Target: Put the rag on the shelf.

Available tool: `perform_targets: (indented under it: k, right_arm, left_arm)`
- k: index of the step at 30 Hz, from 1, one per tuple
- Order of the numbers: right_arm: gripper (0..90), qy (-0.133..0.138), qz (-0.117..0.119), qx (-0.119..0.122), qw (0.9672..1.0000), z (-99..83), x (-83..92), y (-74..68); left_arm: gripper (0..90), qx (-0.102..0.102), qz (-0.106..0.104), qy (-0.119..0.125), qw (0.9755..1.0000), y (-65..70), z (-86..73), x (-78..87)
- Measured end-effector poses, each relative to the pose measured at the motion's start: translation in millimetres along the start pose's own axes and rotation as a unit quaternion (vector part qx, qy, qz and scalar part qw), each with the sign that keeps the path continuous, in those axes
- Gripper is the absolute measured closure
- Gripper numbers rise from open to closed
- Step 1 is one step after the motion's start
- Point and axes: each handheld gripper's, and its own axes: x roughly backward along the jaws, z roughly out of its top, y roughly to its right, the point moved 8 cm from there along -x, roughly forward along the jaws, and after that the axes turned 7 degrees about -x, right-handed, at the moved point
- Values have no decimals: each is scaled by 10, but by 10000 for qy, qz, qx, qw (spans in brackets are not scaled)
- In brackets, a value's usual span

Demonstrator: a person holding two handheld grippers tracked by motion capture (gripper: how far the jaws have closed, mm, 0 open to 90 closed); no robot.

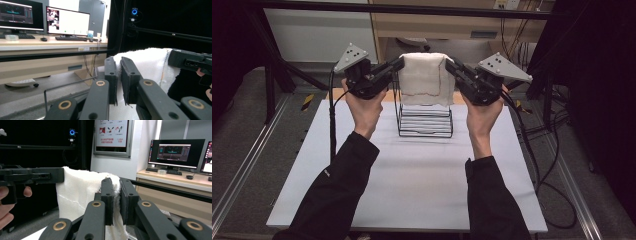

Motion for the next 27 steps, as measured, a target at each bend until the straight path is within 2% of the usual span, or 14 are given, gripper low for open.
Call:
perform_targets:
  k: [11,15,21,27]
  right_arm:
    - [825,20,-109,81,9999,203,-126,80]
    - [825,12,-131,110,9999,227,-180,113]
    - [825,83,-123,2,9999,257,-274,158]
    - [825,48,-137,-23,9999,266,-405,223]
  left_arm:
    - [832,-43,99,25,9999,-67,177,-120]
    - [832,-32,124,19,9999,-113,189,-167]
    - [832,-64,224,30,9997,-189,238,-247]
    - [832,-76,333,-67,9994,-301,258,-348]
